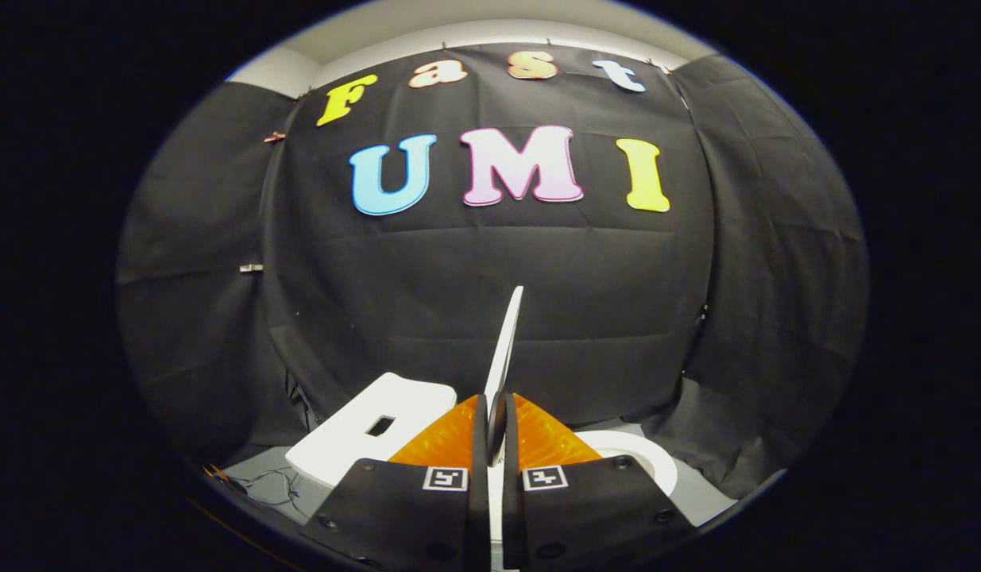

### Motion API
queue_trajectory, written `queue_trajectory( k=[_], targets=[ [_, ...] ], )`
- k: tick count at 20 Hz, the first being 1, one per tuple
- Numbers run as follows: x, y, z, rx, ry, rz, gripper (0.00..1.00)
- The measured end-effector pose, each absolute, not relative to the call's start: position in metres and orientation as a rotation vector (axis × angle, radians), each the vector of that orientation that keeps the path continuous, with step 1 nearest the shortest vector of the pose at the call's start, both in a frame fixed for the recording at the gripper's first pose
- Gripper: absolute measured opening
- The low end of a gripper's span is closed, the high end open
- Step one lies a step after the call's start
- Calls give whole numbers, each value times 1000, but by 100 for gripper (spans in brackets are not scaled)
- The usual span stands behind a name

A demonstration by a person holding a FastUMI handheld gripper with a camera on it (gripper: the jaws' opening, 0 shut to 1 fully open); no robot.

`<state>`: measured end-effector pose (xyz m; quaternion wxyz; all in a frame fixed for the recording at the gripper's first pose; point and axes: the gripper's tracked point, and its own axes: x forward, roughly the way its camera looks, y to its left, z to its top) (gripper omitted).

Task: Open the toilet lid.

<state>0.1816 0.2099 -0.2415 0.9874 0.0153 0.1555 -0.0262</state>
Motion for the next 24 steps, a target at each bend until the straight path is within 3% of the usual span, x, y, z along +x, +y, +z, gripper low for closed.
queue_trajectory(
  k=[24],
  targets=[
    [193,348,-250,-157,363,120,11]
  ],
)
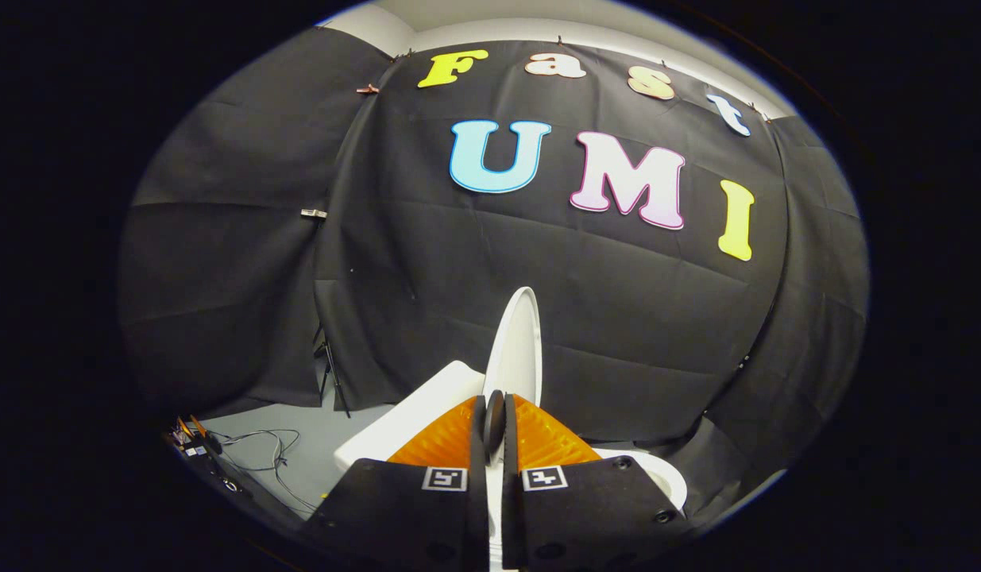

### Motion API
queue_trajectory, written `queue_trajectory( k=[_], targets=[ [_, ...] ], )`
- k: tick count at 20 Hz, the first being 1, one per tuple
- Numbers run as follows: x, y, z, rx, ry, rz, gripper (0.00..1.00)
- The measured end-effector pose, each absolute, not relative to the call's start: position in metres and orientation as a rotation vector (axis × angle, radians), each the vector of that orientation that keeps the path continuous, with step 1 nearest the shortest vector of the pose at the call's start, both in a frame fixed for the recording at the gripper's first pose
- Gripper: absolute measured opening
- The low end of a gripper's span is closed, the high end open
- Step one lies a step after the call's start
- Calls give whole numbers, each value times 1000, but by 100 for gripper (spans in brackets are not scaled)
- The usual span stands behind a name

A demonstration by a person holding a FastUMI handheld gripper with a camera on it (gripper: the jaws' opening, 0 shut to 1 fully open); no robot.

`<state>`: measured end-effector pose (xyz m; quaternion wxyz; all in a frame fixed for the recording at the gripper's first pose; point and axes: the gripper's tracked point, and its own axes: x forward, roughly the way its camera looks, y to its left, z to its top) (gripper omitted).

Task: Open the toilet lid.

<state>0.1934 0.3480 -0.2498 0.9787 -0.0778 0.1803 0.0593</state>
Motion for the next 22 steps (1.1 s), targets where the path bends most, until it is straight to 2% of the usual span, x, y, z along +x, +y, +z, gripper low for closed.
queue_trajectory(
  k=[3,4,5,12,22],
  targets=[
    [194,360,-252,-155,371,155,11],
    [194,363,-251,-153,366,167,22],
    [193,370,-251,-137,368,199,22],
    [176,369,-226,-78,333,233,99],
    [125,294,-116,-25,182,247,99]
  ],
)
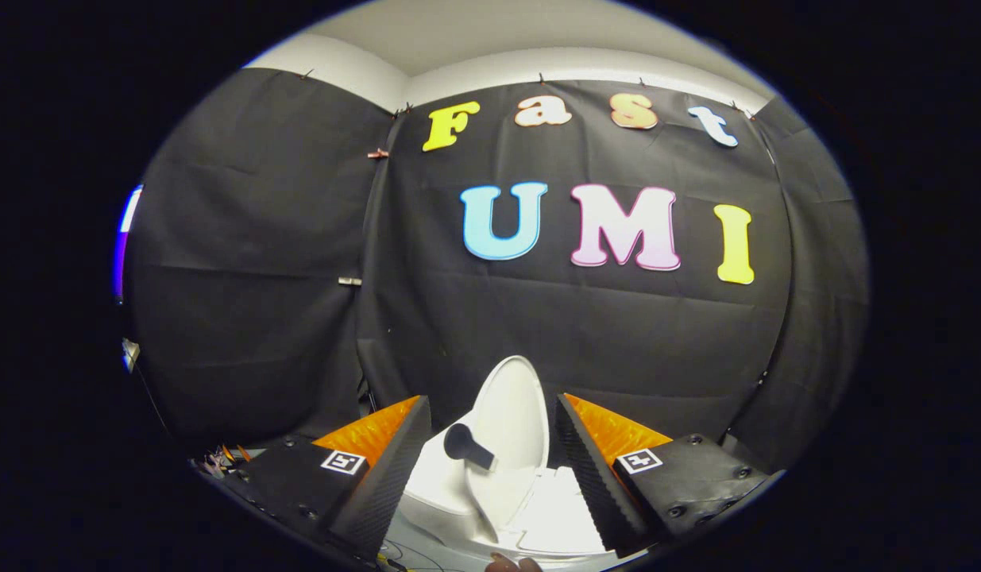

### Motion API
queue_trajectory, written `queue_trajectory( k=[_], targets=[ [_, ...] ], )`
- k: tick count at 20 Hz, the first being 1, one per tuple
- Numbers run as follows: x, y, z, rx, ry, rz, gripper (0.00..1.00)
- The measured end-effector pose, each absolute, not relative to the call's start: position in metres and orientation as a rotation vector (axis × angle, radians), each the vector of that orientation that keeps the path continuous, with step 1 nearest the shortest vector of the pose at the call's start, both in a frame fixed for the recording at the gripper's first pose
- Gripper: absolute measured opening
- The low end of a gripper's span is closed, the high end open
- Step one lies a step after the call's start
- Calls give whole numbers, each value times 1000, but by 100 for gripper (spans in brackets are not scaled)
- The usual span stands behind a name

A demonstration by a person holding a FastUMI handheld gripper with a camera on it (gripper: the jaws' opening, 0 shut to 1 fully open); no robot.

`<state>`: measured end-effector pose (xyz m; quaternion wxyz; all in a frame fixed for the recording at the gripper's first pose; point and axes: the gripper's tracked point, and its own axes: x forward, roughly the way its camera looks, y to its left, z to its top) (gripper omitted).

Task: Open the toilet lid.

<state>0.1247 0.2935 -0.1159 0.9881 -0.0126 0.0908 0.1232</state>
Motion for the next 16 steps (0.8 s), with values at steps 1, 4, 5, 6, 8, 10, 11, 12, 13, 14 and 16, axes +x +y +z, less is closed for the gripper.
queue_trajectory(
  k=[1,4,5,6,8,10,11,12,13,14,16],
  targets=[
    [118,280,-106,-22,169,241,99],
    [101,230,-81,-13,143,217,99],
    [95,214,-73,-13,136,210,99],
    [90,196,-67,-17,129,200,99],
    [78,156,-52,-30,110,165,99],
    [68,118,-37,-38,81,120,99],
    [63,101,-30,-40,68,94,98],
    [59,86,-18,-37,59,67,99],
    [53,73,-13,-30,50,48,99],
    [49,61,-8,-21,39,32,99],
    [42,39,6,2,10,0,98]
  ],
)
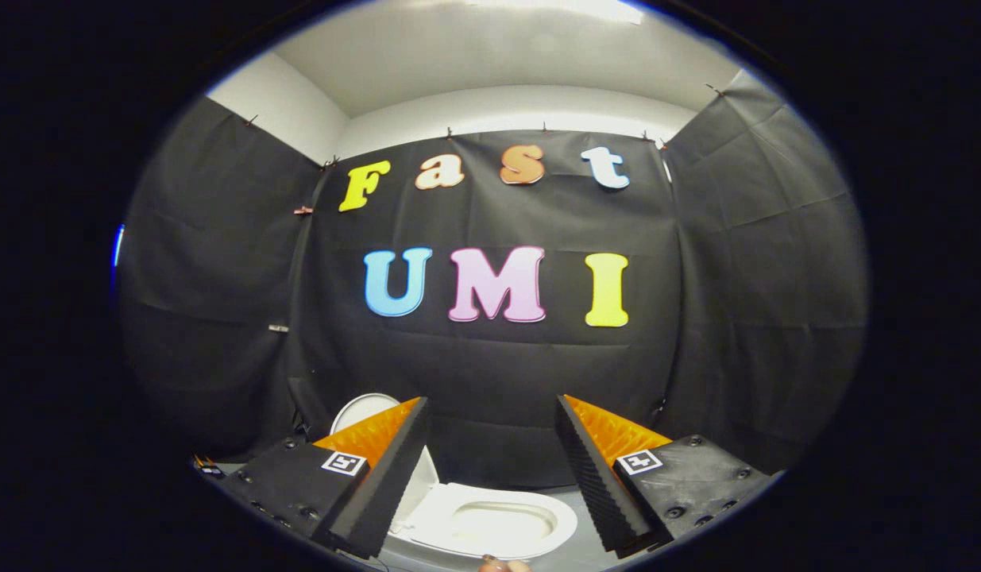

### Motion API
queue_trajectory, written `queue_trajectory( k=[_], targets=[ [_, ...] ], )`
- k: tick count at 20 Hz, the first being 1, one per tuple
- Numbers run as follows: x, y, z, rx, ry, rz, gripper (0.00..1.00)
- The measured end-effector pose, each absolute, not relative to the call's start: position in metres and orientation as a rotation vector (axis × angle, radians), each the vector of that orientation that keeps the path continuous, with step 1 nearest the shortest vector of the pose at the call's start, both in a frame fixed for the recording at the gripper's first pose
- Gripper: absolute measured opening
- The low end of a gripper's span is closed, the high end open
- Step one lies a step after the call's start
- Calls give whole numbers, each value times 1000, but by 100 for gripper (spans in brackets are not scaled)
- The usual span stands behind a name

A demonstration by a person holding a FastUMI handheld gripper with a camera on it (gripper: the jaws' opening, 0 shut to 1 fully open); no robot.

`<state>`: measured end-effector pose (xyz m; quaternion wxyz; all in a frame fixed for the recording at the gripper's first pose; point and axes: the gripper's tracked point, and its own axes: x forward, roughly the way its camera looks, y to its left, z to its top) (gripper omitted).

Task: Open the toilet lid.

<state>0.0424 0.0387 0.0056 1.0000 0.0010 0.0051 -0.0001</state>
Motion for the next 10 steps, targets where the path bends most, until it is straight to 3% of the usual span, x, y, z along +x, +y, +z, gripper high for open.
queue_trajectory(
  k=[10],
  targets=[
    [31,-5,45,50,-125,-36,99]
  ],
)
